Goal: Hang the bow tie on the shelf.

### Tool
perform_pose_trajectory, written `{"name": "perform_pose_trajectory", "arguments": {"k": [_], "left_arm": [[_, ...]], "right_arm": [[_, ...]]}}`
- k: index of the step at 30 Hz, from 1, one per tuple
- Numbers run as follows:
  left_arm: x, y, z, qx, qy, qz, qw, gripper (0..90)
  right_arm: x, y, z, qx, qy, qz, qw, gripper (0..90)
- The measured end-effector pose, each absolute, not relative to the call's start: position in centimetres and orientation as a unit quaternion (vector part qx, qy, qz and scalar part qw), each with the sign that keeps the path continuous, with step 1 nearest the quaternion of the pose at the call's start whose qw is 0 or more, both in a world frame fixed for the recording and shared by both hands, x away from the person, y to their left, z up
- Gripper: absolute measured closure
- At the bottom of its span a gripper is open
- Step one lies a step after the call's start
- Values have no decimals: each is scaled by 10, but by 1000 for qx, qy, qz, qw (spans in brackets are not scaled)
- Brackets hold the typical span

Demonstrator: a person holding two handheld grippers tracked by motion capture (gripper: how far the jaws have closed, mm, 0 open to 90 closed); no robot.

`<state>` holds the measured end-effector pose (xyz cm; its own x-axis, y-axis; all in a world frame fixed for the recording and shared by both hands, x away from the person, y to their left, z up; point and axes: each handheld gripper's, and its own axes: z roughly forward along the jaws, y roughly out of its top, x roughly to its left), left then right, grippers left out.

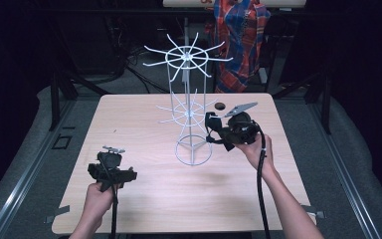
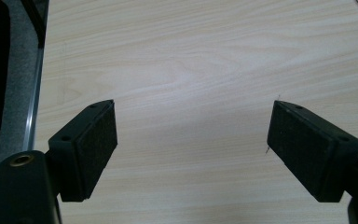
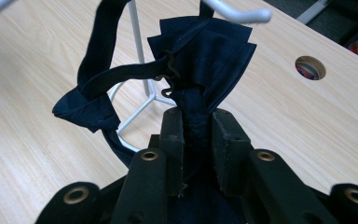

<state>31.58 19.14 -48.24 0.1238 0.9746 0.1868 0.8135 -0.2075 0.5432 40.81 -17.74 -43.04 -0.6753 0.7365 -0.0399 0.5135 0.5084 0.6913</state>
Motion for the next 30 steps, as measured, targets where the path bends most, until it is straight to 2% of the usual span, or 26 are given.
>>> {"name": "perform_pose_trajectory", "arguments": {"k": [22, 30], "left_arm": [[316, 191, -483, 733, 610, 258, 157, 162], [316, 191, -483, 733, 610, 257, 157, 162]], "right_arm": [[413, -174, -450, 369, 858, 314, 169, 749], [415, -175, -453, 381, 851, 316, 174, 718]]}}
